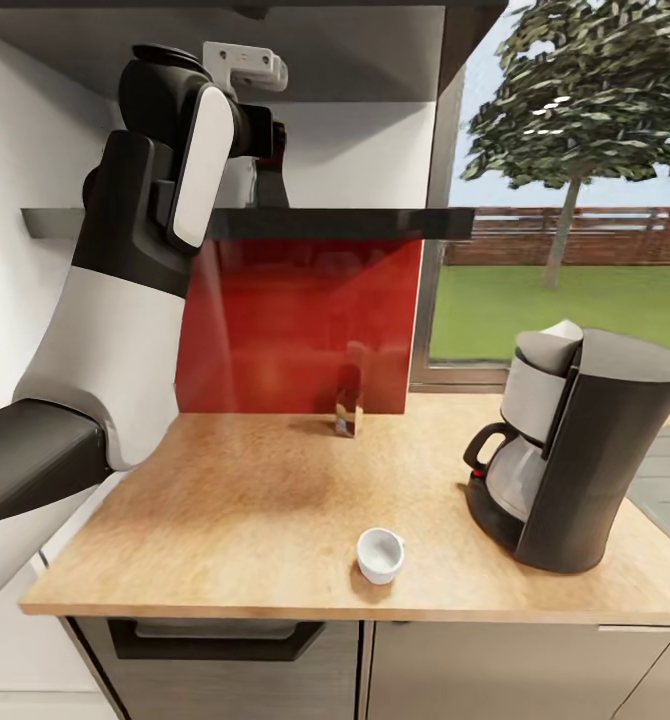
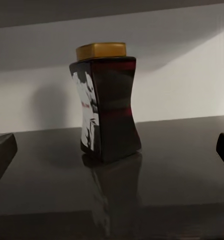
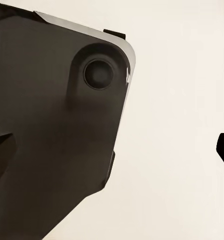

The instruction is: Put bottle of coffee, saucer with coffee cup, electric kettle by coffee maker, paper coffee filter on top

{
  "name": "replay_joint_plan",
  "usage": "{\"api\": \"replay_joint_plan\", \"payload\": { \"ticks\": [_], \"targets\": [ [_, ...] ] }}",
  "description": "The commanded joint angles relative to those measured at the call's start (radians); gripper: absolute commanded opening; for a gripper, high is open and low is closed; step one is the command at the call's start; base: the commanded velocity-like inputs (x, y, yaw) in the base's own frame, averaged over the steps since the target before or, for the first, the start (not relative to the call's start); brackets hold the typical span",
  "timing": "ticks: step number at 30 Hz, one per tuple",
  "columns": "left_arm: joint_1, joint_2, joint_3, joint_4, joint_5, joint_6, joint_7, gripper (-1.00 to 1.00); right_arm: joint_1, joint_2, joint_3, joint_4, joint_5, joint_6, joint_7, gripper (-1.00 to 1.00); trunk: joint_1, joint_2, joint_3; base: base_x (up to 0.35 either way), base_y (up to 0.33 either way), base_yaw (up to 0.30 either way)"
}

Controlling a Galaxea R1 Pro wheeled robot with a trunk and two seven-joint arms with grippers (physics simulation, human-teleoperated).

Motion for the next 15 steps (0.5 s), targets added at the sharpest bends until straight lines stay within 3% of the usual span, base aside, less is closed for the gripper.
{"api": "replay_joint_plan", "payload": {
  "ticks": [1,15],
  "targets": [
    [-0.001,0.0,-0.001,0.0,0.01,0.002,0.01,1.0,-0.001,0.0,0.004,0.0,0.0,-0.003,0.0,1.0,0.0,-0.001,-0.001,0.125,-0.093,0.0],
    [-0.001,0.003,-0.001,0.0,0.009,0.002,0.014,1.0,-0.001,0.0,0.004,0.0,0.0,-0.003,0.0,1.0,0.0,-0.001,-0.001,0.118,-0.041,0.0]
  ]
}}
